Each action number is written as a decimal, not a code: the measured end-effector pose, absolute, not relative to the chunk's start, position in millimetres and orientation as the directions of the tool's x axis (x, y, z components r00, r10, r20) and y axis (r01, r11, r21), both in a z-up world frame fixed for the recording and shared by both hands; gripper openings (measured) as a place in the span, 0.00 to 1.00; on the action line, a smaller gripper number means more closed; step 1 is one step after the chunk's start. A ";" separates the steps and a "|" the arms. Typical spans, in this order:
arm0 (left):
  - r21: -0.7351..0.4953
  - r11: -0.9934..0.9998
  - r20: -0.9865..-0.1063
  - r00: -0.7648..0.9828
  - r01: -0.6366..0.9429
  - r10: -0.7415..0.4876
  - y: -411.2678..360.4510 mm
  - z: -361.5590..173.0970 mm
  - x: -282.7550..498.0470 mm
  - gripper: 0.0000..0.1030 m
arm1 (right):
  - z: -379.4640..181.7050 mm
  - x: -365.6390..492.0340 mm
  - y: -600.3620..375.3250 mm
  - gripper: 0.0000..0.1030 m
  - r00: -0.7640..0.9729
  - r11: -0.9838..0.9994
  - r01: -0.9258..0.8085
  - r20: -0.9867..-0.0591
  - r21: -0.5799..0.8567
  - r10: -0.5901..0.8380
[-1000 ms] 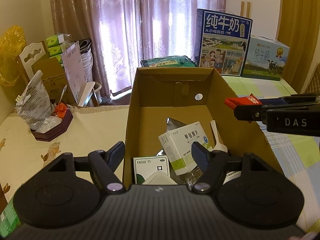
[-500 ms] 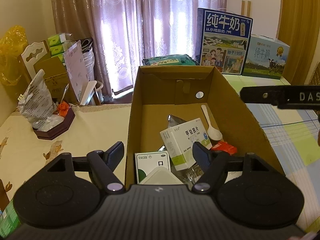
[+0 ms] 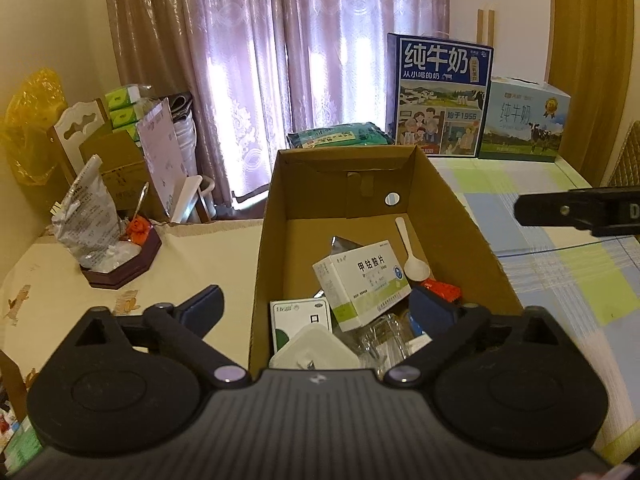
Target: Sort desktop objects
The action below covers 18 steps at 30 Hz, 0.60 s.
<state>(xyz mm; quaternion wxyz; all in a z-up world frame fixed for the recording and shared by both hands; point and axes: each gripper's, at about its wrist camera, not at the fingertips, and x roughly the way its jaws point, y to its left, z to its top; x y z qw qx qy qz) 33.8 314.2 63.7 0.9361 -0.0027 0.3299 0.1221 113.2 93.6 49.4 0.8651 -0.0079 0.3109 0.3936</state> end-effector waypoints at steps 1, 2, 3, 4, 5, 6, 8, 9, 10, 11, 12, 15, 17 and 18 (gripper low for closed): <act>0.082 0.969 -0.615 0.753 -0.233 0.233 312.5 65.3 29.8 0.99 | 49.9 110.8 91.1 0.98 0.494 0.690 -0.685 -0.548 0.234 0.675; 0.087 0.968 -0.613 0.754 -0.234 0.237 310.8 67.1 25.1 0.99 | 51.0 107.1 87.2 0.98 0.485 0.686 -0.687 -0.554 0.238 0.677; 0.085 0.968 -0.612 0.754 -0.237 0.239 309.7 68.6 19.7 0.99 | 51.6 103.7 84.4 0.98 0.477 0.683 -0.689 -0.558 0.242 0.679; 0.080 0.967 -0.611 0.754 -0.243 0.240 309.0 69.5 14.7 0.99 | 52.0 99.6 80.7 0.98 0.471 0.680 -0.690 -0.560 0.247 0.681; 0.073 0.966 -0.612 0.753 -0.248 0.240 307.8 70.2 10.0 0.99 | 52.4 96.5 78.2 0.98 0.466 0.679 -0.690 -0.564 0.250 0.682; 0.066 0.965 -0.614 0.752 -0.254 0.240 306.3 70.8 4.9 0.99 | 52.6 91.9 74.6 0.98 0.460 0.679 -0.689 -0.569 0.254 0.681; 0.056 0.962 -0.616 0.750 -0.265 0.243 303.6 71.4 -4.6 0.99 | 52.2 83.8 68.1 0.98 0.448 0.679 -0.684 -0.582 0.266 0.679; 0.053 0.961 -0.618 0.747 -0.270 0.244 301.2 71.5 -9.3 0.99 | 51.8 79.2 64.5 0.98 0.439 0.679 -0.681 -0.589 0.275 0.679; 0.049 0.959 -0.620 0.744 -0.278 0.247 298.7 71.6 -13.7 0.99 | 51.1 74.3 61.1 0.98 0.430 0.679 -0.678 -0.597 0.282 0.677; 0.046 0.958 -0.623 0.742 -0.284 0.250 297.5 71.7 -17.4 0.99 | 50.3 70.5 58.3 0.98 0.425 0.680 -0.675 -0.602 0.287 0.675; 0.044 0.956 -0.626 0.738 -0.290 0.253 295.0 71.6 -21.7 0.99 | 49.0 65.0 54.8 0.98 0.420 0.682 -0.672 -0.609 0.289 0.673; 0.038 0.953 -0.636 0.728 -0.301 0.255 287.7 71.0 -32.3 0.99 | 45.2 52.5 48.4 0.98 0.414 0.687 -0.669 -0.623 0.286 0.663; 0.025 0.953 -0.646 0.722 -0.303 0.247 284.2 70.2 -38.8 0.99 | 42.8 44.6 44.1 0.98 0.413 0.692 -0.666 -0.634 0.279 0.654; 0.016 0.953 -0.651 0.720 -0.303 0.240 282.3 69.7 -42.1 0.99 | 41.6 40.8 42.5 0.98 0.411 0.693 -0.665 -0.637 0.279 0.652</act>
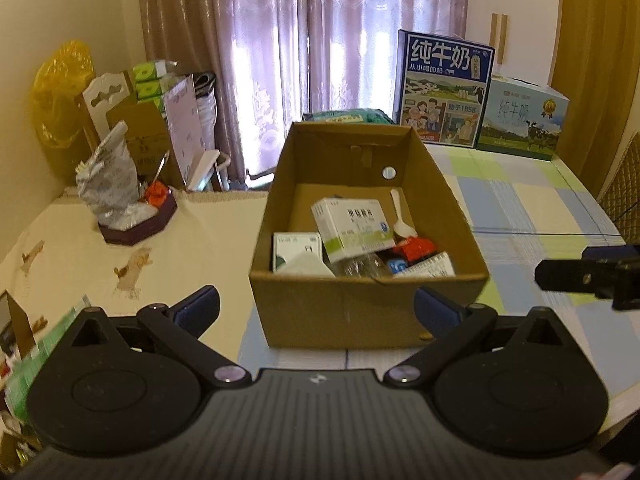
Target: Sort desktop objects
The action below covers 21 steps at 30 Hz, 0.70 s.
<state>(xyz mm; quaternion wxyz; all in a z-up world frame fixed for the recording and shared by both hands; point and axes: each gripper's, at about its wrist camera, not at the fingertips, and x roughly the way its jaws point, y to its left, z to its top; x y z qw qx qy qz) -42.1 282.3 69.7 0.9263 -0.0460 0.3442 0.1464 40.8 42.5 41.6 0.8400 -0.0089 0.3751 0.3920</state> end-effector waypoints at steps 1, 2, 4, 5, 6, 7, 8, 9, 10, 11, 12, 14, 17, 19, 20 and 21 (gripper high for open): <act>0.007 0.953 -0.655 0.719 -0.301 0.232 280.8 69.3 -45.2 0.99 | 40.6 37.8 40.0 0.98 0.408 0.694 -0.662 -0.641 0.282 0.650; -0.001 0.953 -0.659 0.717 -0.304 0.228 279.1 68.6 -48.3 0.99 | 39.8 35.3 38.3 0.98 0.405 0.696 -0.658 -0.644 0.289 0.650; -0.010 0.949 -0.670 0.707 -0.315 0.228 276.8 67.4 -53.7 0.99 | 38.1 31.6 33.1 0.98 0.393 0.701 -0.642 -0.651 0.311 0.650; -0.014 0.946 -0.673 0.703 -0.323 0.230 276.1 67.3 -55.6 0.99 | 37.3 30.1 30.5 0.98 0.389 0.703 -0.635 -0.654 0.319 0.648; -0.020 0.943 -0.675 0.700 -0.331 0.231 275.3 67.3 -58.5 0.99 | 37.3 28.8 29.0 0.98 0.387 0.706 -0.630 -0.657 0.324 0.647; -0.024 0.940 -0.674 0.700 -0.341 0.236 274.6 67.3 -61.2 0.99 | 36.7 26.8 27.4 0.98 0.383 0.707 -0.626 -0.660 0.329 0.646; -0.026 0.937 -0.672 0.700 -0.349 0.242 273.7 67.8 -63.8 0.99 | 36.5 25.0 26.6 0.98 0.380 0.707 -0.625 -0.662 0.331 0.645; -0.025 0.934 -0.670 0.700 -0.356 0.249 272.3 68.4 -66.5 0.99 | 36.4 23.4 26.0 0.98 0.379 0.708 -0.624 -0.665 0.330 0.644; -0.024 0.932 -0.668 0.699 -0.363 0.255 270.9 69.0 -68.4 0.99 | 35.8 21.1 25.3 0.98 0.378 0.709 -0.624 -0.668 0.328 0.641; -0.025 0.929 -0.667 0.698 -0.370 0.261 269.3 69.4 -70.2 0.99 | 35.1 18.3 25.7 0.98 0.377 0.710 -0.624 -0.671 0.326 0.639; -0.027 0.926 -0.667 0.696 -0.377 0.264 268.3 69.6 -72.2 0.99 | 34.6 16.1 25.5 0.98 0.375 0.712 -0.624 -0.675 0.323 0.635; -0.030 0.923 -0.669 0.694 -0.383 0.266 266.8 69.8 -75.2 0.99 | 33.7 11.2 25.3 0.98 0.377 0.717 -0.624 -0.685 0.309 0.623; -0.027 0.917 -0.672 0.687 -0.397 0.278 264.1 68.6 -79.2 0.99 | 33.0 4.8 24.1 0.98 0.393 0.722 -0.629 -0.684 0.288 0.615; -0.020 0.914 -0.672 0.683 -0.405 0.287 263.0 67.4 -82.5 0.99 | 33.4 1.7 22.4 0.98 0.402 0.726 -0.629 -0.683 0.279 0.610; -0.018 0.913 -0.672 0.681 -0.407 0.290 262.3 66.8 -84.1 0.99 | 33.7 1.2 21.9 0.98 0.403 0.726 -0.628 -0.682 0.279 0.611; -0.017 0.913 -0.673 0.679 -0.407 0.291 261.3 66.1 -85.7 0.99 | 34.3 0.3 20.8 0.98 0.405 0.726 -0.627 -0.679 0.281 0.612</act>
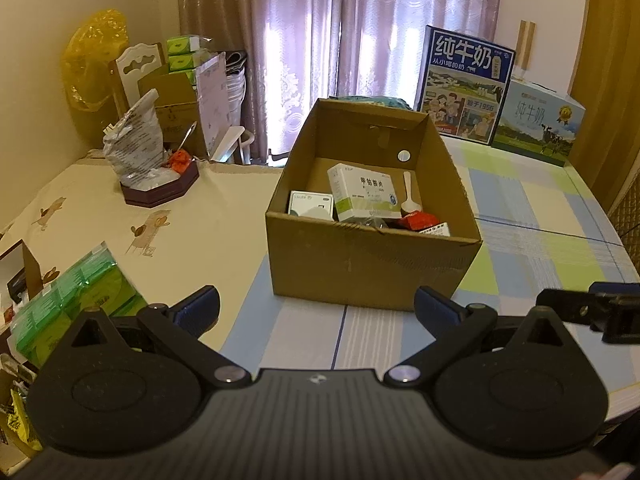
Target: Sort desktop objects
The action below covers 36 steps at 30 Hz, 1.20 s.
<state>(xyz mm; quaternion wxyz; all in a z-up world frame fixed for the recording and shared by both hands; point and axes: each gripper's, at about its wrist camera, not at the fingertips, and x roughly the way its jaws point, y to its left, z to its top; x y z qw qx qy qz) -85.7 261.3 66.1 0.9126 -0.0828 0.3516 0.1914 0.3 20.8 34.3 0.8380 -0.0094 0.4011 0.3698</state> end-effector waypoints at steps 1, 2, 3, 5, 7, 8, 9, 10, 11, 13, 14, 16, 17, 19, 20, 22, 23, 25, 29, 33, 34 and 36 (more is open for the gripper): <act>-0.015 0.913 -0.675 0.678 -0.407 0.291 260.5 65.3 -87.1 0.99 | 35.1 -0.3 20.2 0.98 0.406 0.727 -0.626 -0.677 0.283 0.613; -0.013 0.914 -0.677 0.676 -0.406 0.291 259.7 64.7 -88.4 0.99 | 36.1 -0.6 19.8 0.98 0.406 0.727 -0.625 -0.676 0.285 0.615; -0.011 0.914 -0.678 0.674 -0.406 0.292 258.4 64.1 -89.3 0.99 | 36.7 -1.1 19.5 0.98 0.406 0.726 -0.625 -0.674 0.287 0.617; -0.006 0.913 -0.679 0.671 -0.409 0.296 256.8 63.2 -90.6 0.99 | 37.0 -2.6 20.2 0.98 0.403 0.724 -0.627 -0.675 0.288 0.618; -0.003 0.911 -0.679 0.670 -0.412 0.300 256.0 62.6 -91.7 0.99 | 36.7 -4.0 20.7 0.98 0.400 0.721 -0.630 -0.676 0.288 0.619; -0.001 0.911 -0.679 0.669 -0.412 0.302 255.3 62.6 -92.2 0.99 | 36.8 -5.3 21.1 0.98 0.399 0.720 -0.632 -0.677 0.287 0.619; 0.003 0.911 -0.680 0.668 -0.412 0.304 254.4 62.4 -92.6 0.99 | 36.6 -6.3 21.5 0.98 0.398 0.719 -0.634 -0.678 0.285 0.619; 0.006 0.911 -0.680 0.666 -0.412 0.306 253.5 62.2 -92.9 0.99 | 36.7 -7.4 21.7 0.98 0.397 0.718 -0.637 -0.678 0.282 0.619; 0.007 0.911 -0.679 0.667 -0.413 0.308 252.7 62.1 -93.4 0.99 | 36.9 -8.4 22.0 0.98 0.399 0.717 -0.639 -0.678 0.278 0.618; 0.007 0.911 -0.678 0.668 -0.412 0.307 251.4 61.9 -93.7 0.99 | 37.2 -10.6 22.7 0.98 0.401 0.717 -0.642 -0.677 0.272 0.617; 0.009 0.911 -0.678 0.668 -0.412 0.309 251.1 61.9 -94.0 0.99 | 37.4 -11.1 22.5 0.98 0.404 0.718 -0.643 -0.677 0.269 0.615; 0.011 0.911 -0.677 0.668 -0.411 0.310 251.0 61.9 -94.5 0.99 | 38.1 -12.8 22.8 0.98 0.408 0.718 -0.645 -0.677 0.261 0.613; 0.012 0.911 -0.676 0.669 -0.411 0.311 250.9 62.3 -95.0 0.99 | 38.6 -13.4 22.7 0.98 0.411 0.719 -0.646 -0.677 0.256 0.611; 0.017 0.912 -0.674 0.669 -0.410 0.313 250.1 62.7 -95.4 0.99 | 39.6 -15.3 23.6 0.98 0.417 0.720 -0.650 -0.677 0.244 0.606; 0.020 0.912 -0.673 0.669 -0.409 0.315 249.8 63.0 -95.9 0.99 | 39.9 -16.3 24.0 0.98 0.422 0.721 -0.653 -0.678 0.234 0.602; 0.023 0.912 -0.673 0.669 -0.409 0.317 249.6 63.4 -95.8 0.99 | 39.8 -17.8 25.4 0.98 0.427 0.720 -0.658 -0.679 0.220 0.597; 0.024 0.913 -0.672 0.669 -0.408 0.317 249.1 63.5 -95.7 0.99 | 39.3 -18.3 25.8 0.98 0.428 0.721 -0.659 -0.681 0.214 0.594; 0.026 0.914 -0.672 0.669 -0.406 0.316 248.6 63.3 -95.8 0.99 | 38.0 -18.3 26.7 0.98 0.427 0.722 -0.659 -0.684 0.213 0.591; 0.032 0.914 -0.673 0.667 -0.405 0.320 248.7 62.7 -95.9 0.99 | 36.0 -18.6 27.2 0.98 0.421 0.721 -0.658 -0.689 0.215 0.590; 0.034 0.914 -0.672 0.668 -0.403 0.320 248.8 62.3 -95.3 0.99 | 35.7 -18.3 26.8 0.98 0.422 0.723 -0.657 -0.691 0.213 0.587; 0.034 0.914 -0.672 0.668 -0.403 0.320 248.8 62.3 -95.2 0.99 | 35.9 -17.6 26.8 0.98 0.423 0.723 -0.657 -0.691 0.211 0.586; 0.035 0.914 -0.673 0.667 -0.404 0.320 248.7 62.2 -95.2 0.99 | 35.7 -17.1 27.3 0.98 0.427 0.726 -0.657 -0.692 0.204 0.582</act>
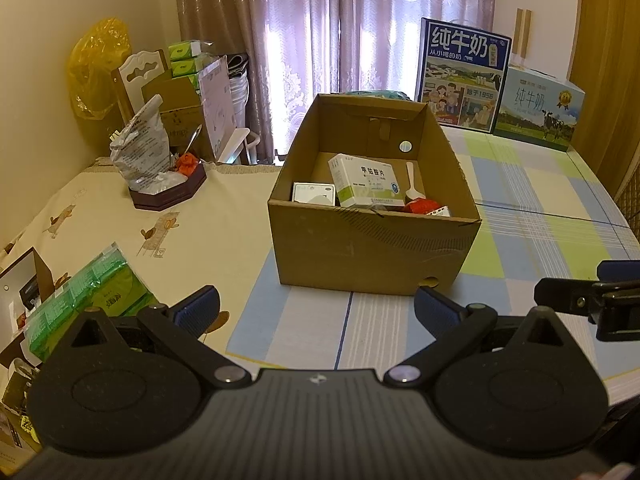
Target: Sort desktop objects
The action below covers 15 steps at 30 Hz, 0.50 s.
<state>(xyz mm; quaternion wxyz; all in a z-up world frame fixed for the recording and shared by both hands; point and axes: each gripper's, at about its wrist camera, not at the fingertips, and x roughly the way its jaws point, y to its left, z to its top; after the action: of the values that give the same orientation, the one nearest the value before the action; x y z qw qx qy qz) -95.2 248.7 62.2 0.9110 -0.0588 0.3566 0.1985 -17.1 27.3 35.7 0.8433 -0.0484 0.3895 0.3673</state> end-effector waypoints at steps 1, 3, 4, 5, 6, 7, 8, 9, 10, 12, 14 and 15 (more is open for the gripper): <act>0.035 0.914 -0.673 0.667 -0.403 0.320 248.7 62.2 -95.2 0.99 | 35.6 -16.9 27.5 0.98 0.428 0.726 -0.657 -0.693 0.201 0.580; 0.036 0.915 -0.673 0.667 -0.403 0.320 249.0 62.1 -95.1 0.99 | 35.1 -17.1 27.3 0.98 0.428 0.727 -0.657 -0.694 0.200 0.579; 0.037 0.915 -0.673 0.666 -0.403 0.320 249.1 62.2 -95.0 0.99 | 35.2 -17.1 27.6 0.98 0.427 0.726 -0.657 -0.694 0.201 0.579; 0.037 0.915 -0.674 0.666 -0.402 0.320 249.1 62.2 -94.9 0.99 | 35.0 -17.5 27.9 0.98 0.427 0.726 -0.658 -0.695 0.200 0.579; 0.037 0.915 -0.673 0.667 -0.402 0.320 249.0 62.2 -95.1 0.99 | 34.8 -17.5 27.8 0.98 0.428 0.726 -0.658 -0.695 0.199 0.578; 0.037 0.915 -0.673 0.667 -0.402 0.320 249.0 62.1 -95.0 0.99 | 34.5 -17.6 27.7 0.98 0.427 0.726 -0.658 -0.696 0.199 0.578; 0.036 0.915 -0.674 0.666 -0.402 0.320 248.9 62.2 -95.1 0.99 | 34.0 -17.5 27.4 0.98 0.427 0.727 -0.657 -0.696 0.199 0.577; 0.036 0.915 -0.673 0.667 -0.401 0.319 248.9 62.2 -95.2 0.99 | 33.6 -17.3 27.2 0.98 0.427 0.727 -0.657 -0.697 0.199 0.576; 0.036 0.915 -0.673 0.668 -0.401 0.319 248.9 62.0 -95.0 0.99 | 33.3 -17.7 27.3 0.98 0.427 0.728 -0.656 -0.697 0.198 0.575; 0.036 0.915 -0.673 0.667 -0.401 0.319 248.8 62.0 -94.9 0.99 | 33.1 -18.1 27.3 0.98 0.429 0.729 -0.656 -0.698 0.195 0.573; 0.037 0.915 -0.673 0.667 -0.401 0.320 248.7 62.0 -95.0 0.99 | 32.8 -18.2 27.5 0.98 0.430 0.730 -0.655 -0.698 0.194 0.572; 0.037 0.915 -0.673 0.667 -0.401 0.319 248.7 61.9 -95.0 0.99 | 32.5 -18.1 27.5 0.98 0.431 0.730 -0.655 -0.698 0.194 0.572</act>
<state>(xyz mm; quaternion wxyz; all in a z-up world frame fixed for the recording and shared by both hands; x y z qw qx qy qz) -95.0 248.7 61.9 0.9112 -0.0572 0.3569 0.1976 -18.1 27.5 32.5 0.8441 -0.0533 0.3907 0.3634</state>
